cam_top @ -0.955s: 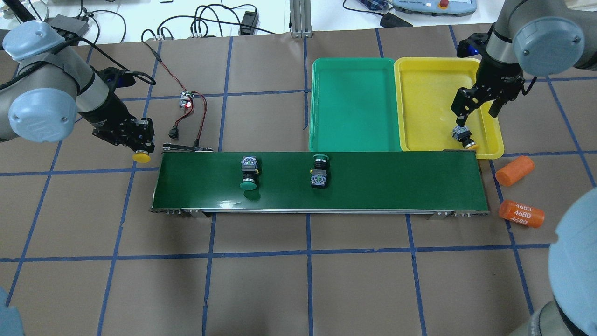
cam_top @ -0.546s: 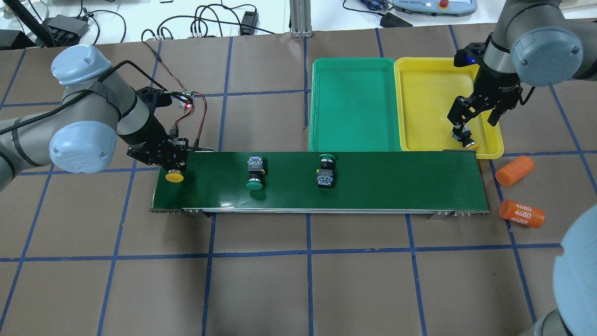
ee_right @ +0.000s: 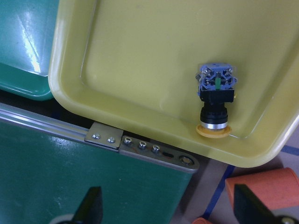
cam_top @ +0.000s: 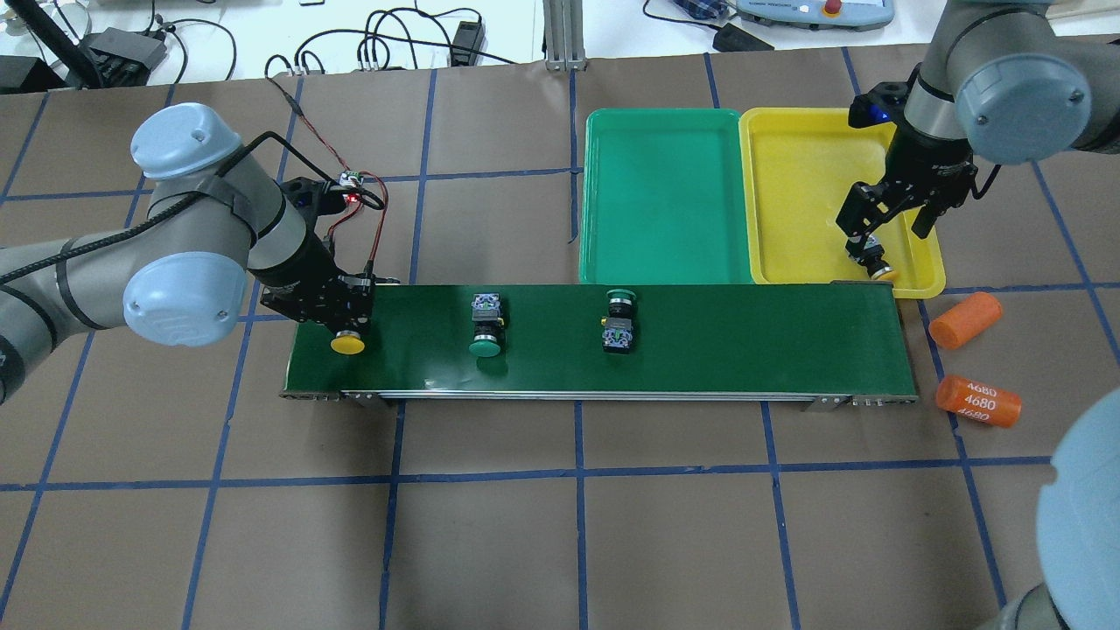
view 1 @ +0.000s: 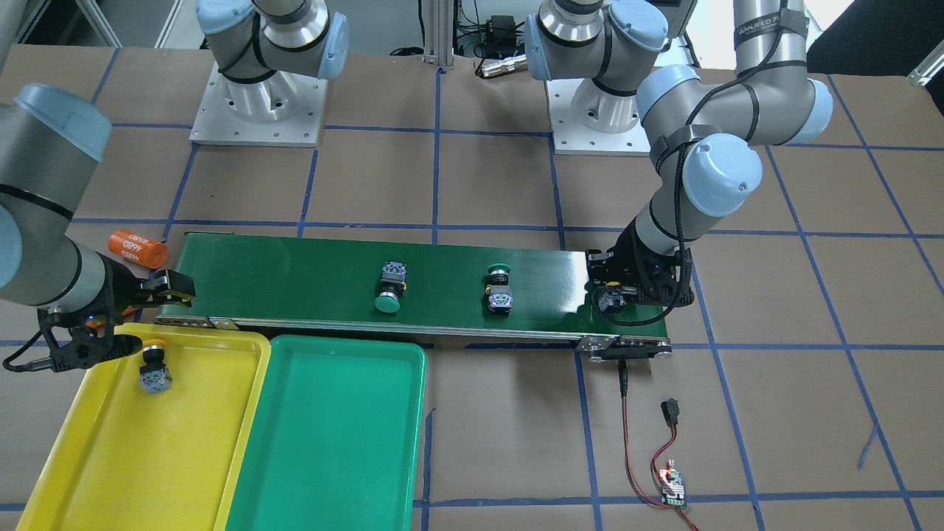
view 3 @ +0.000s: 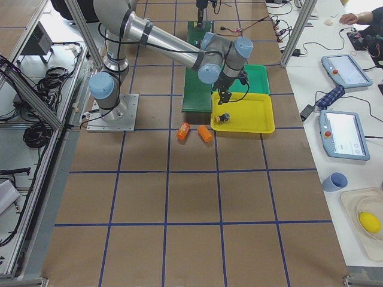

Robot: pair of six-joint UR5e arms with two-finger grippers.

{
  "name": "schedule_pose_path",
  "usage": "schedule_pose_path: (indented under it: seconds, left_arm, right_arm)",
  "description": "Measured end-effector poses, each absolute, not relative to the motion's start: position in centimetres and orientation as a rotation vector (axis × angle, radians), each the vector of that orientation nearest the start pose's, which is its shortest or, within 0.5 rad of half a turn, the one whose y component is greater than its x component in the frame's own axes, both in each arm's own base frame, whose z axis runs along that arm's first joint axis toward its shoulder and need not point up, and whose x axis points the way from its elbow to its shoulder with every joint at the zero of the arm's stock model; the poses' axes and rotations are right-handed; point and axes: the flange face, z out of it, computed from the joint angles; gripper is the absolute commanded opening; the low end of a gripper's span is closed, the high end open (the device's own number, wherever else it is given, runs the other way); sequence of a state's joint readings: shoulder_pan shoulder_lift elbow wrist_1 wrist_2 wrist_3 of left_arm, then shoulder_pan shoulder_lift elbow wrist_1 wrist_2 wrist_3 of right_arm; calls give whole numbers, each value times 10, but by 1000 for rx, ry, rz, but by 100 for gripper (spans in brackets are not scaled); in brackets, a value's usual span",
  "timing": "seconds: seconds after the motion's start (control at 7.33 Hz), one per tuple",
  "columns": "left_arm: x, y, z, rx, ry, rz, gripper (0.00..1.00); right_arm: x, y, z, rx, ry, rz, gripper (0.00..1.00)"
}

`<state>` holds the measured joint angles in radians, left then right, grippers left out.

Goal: Sort buttons by color to trays
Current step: 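Place a yellow button on the belt with left gripper while right returns, then grasp the green button at the belt end with the right gripper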

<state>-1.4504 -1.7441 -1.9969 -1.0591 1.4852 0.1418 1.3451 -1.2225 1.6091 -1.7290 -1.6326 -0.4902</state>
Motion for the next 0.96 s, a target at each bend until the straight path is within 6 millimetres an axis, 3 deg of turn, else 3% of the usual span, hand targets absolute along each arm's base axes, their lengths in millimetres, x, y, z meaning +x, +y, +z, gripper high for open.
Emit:
schedule_pose_path:
  seconds: [0.14, 0.41, 0.68, 0.96]
  left_arm:
    - [-83, -502, 251, 22, 3240, 95, 100]
    - [-84, -505, 273, 5, 3240, 30, 100]
    - [-87, -519, 337, 3, 3238, 49, 100]
    - [-111, -530, 419, 84, 3226, 108, 100]
  right_arm:
    - [-6, -596, 294, -418, 3066, 371, 98]
    - [4, -588, 298, -384, 3061, 371, 98]
    - [44, -562, 299, -304, 3073, 387, 98]
    - [97, -527, 295, -168, 3089, 364, 97]
